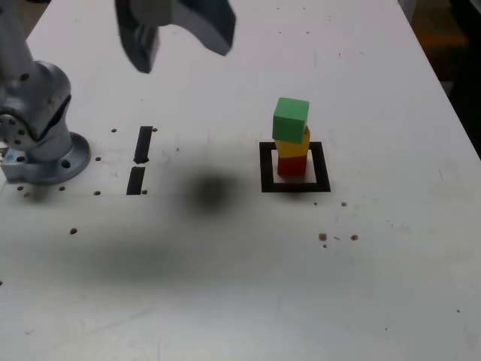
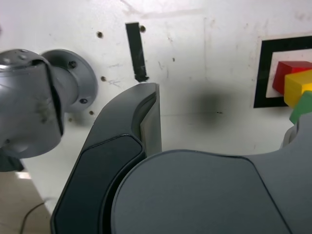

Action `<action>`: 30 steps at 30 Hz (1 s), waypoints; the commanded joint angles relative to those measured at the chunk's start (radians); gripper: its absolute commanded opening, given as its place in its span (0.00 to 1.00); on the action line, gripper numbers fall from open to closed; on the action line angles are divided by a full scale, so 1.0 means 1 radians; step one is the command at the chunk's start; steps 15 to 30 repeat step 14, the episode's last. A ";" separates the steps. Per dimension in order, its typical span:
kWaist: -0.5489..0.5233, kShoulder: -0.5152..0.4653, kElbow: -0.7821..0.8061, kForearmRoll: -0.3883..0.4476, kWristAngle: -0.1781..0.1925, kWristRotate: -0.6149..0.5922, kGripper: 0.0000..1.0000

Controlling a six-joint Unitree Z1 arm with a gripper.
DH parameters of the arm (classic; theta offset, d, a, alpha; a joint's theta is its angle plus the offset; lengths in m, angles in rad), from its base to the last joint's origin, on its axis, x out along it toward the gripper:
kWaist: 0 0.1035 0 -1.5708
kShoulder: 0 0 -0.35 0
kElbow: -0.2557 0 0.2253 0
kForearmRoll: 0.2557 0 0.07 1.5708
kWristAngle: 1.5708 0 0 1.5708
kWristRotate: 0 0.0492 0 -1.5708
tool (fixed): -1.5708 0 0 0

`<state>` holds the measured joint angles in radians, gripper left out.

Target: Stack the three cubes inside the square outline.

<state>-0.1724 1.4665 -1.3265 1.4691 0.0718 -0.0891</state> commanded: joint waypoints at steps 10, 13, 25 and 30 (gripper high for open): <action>0.007 -0.067 0.486 -0.284 -0.103 0.025 1.00; 0.009 -0.032 0.513 -0.304 -0.126 0.044 1.00; 0.009 -0.022 0.519 -0.306 -0.132 0.048 1.00; 0.009 -0.022 0.519 -0.306 -0.132 0.048 1.00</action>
